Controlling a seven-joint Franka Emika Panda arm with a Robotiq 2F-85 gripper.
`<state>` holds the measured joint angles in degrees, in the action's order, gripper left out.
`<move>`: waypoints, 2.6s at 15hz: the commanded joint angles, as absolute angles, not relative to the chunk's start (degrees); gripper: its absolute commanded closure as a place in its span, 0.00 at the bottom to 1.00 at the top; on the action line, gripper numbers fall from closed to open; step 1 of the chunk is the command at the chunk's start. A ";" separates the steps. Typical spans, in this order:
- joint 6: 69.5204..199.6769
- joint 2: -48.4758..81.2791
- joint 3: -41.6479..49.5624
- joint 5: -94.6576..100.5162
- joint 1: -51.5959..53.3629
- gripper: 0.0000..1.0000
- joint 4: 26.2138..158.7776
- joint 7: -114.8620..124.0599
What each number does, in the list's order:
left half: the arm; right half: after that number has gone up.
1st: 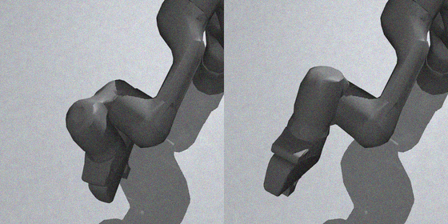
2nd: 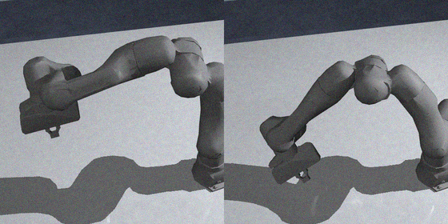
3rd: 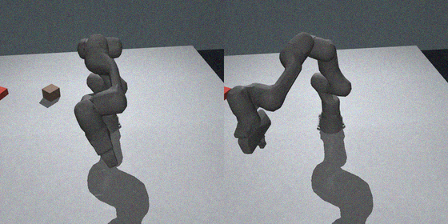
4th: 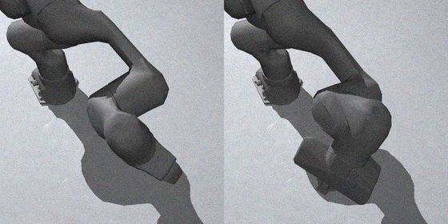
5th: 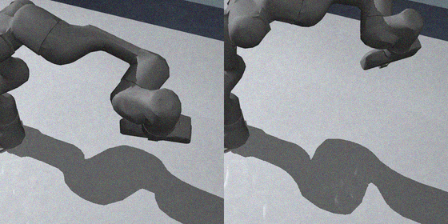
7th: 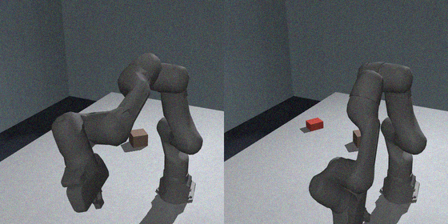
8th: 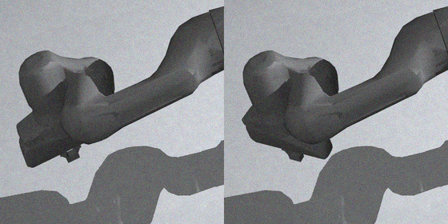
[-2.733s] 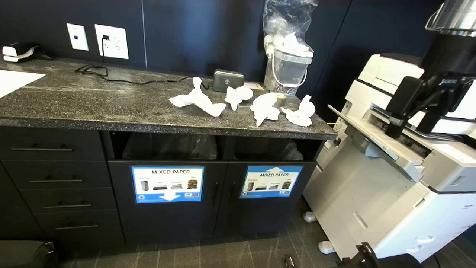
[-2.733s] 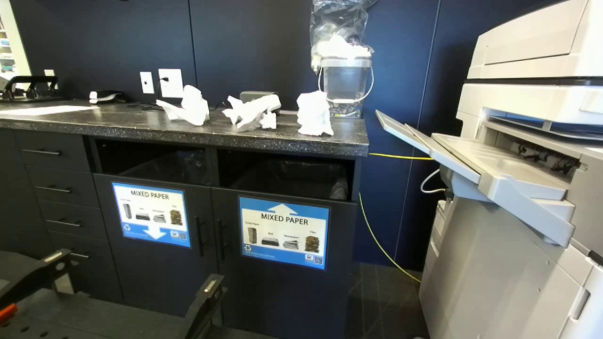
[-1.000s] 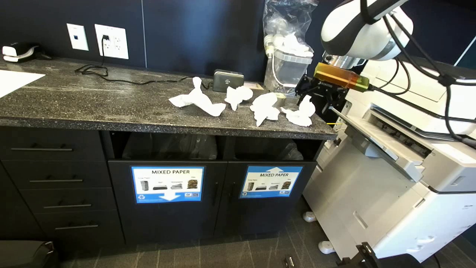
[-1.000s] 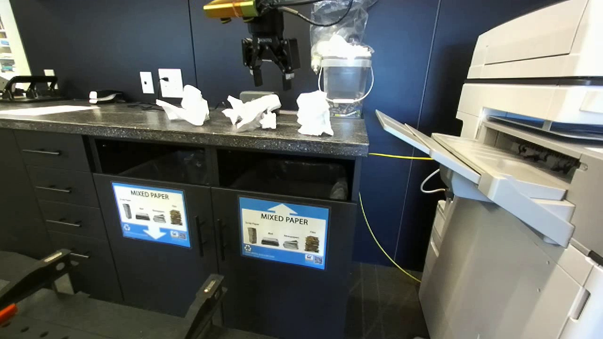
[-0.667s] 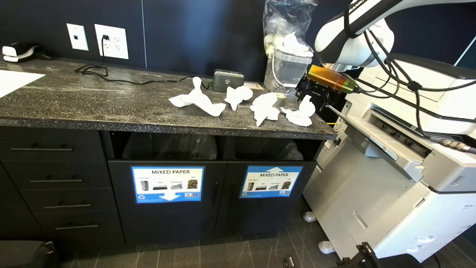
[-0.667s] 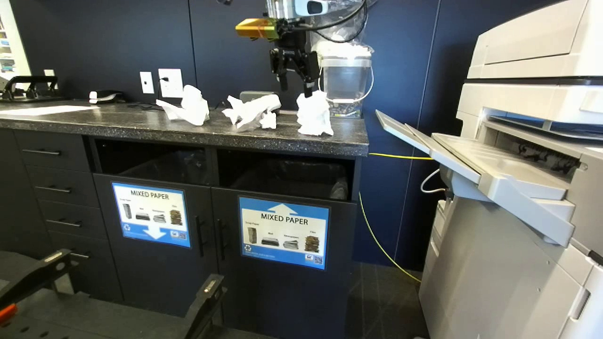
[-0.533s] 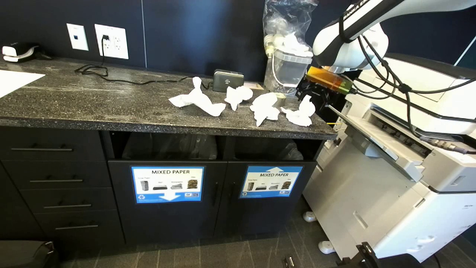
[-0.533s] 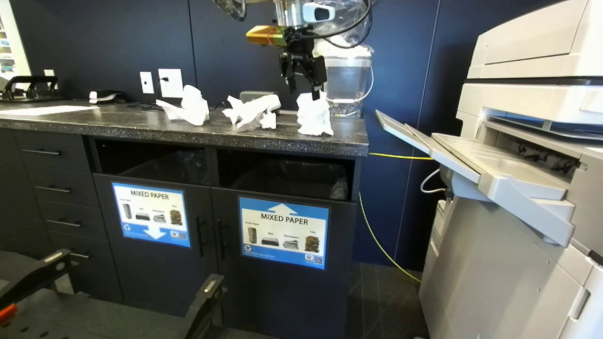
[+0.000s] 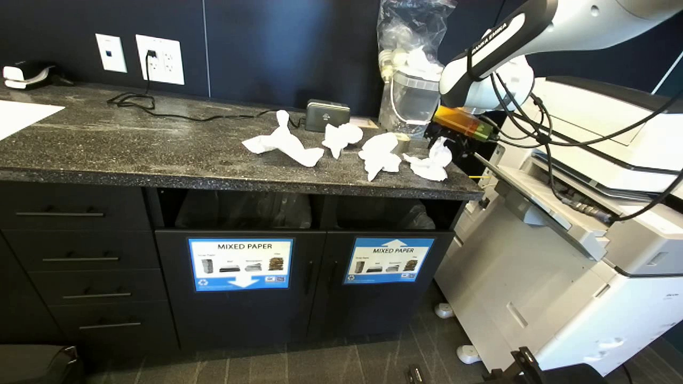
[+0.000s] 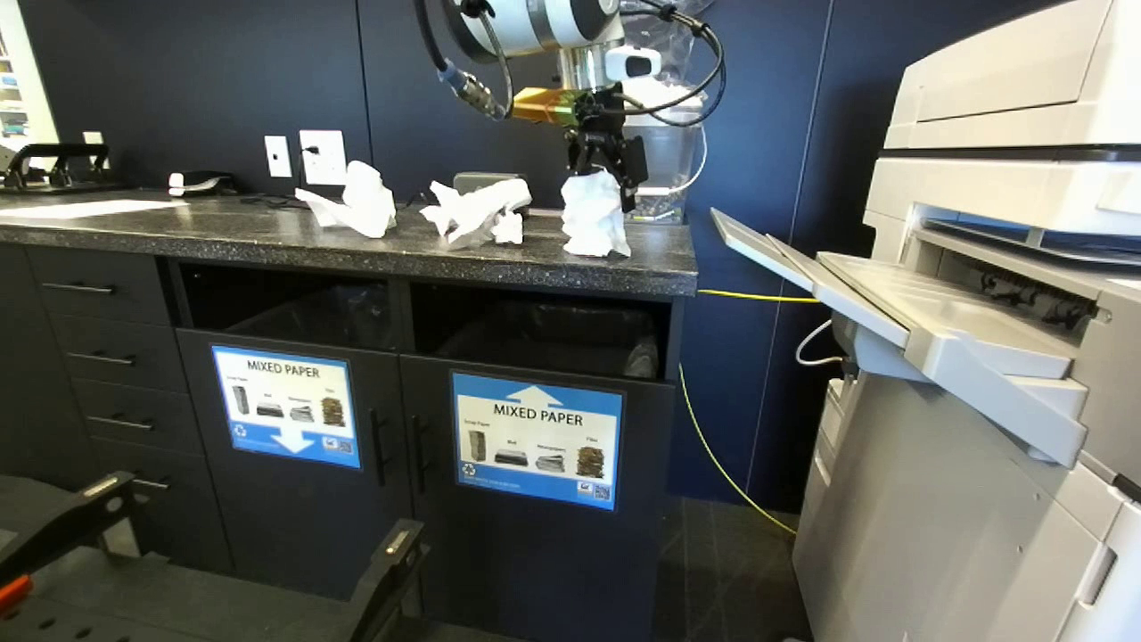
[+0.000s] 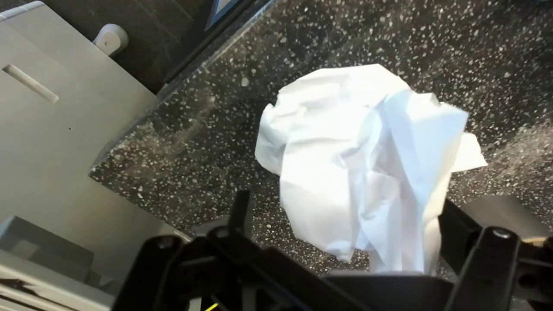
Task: Pick up one paper and throw it in the bin
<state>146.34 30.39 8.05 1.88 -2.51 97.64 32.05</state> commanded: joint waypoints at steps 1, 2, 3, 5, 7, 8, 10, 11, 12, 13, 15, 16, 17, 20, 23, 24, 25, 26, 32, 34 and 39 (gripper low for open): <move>140.63 34.61 9.49 0.63 -1.54 0.00 89.95 31.93; 139.00 35.18 9.67 0.84 -1.48 0.00 88.79 32.08; 136.95 35.57 9.59 0.82 -1.62 0.00 87.57 31.86; 134.41 36.27 9.59 0.98 -1.75 0.00 85.70 31.86; 132.71 36.77 9.56 0.98 -1.95 0.00 84.33 31.85; 131.90 36.99 9.57 0.98 -2.05 0.00 83.70 31.80; 130.70 37.37 9.61 0.91 -2.21 0.00 82.76 31.84; 130.25 37.56 9.63 0.88 -2.31 0.00 82.35 31.77; 129.33 37.86 9.52 0.71 -2.53 0.00 81.78 31.44; 128.37 38.12 9.52 0.70 -2.63 0.00 81.34 31.34; 127.43 38.47 9.40 0.53 -2.90 0.00 80.84 31.20; 126.96 38.66 9.35 0.47 -3.00 0.00 80.57 31.15; 126.73 38.84 9.32 0.43 -3.09 0.00 80.37 31.11; 126.26 39.37 9.28 0.26 -3.37 0.00 79.86 31.06; 125.80 39.67 9.33 0.19 -3.52 0.00 79.42 31.12; 125.69 39.73 9.34 0.18 -3.56 0.00 79.31 31.13; 125.66 39.80 9.38 0.23 -3.55 0.00 79.25 31.20; 125.63 39.86 9.40 0.25 -3.57 0.00 79.13 31.23; 125.33 40.16 9.46 0.35 -3.51 0.00 78.63 31.41; 125.32 40.16 9.48 0.42 -3.48 0.00 78.62 31.38; 125.45 40.03 9.51 0.56 -3.39 0.51 78.76 31.36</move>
<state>126.82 38.95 8.97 1.58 -3.62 81.33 32.02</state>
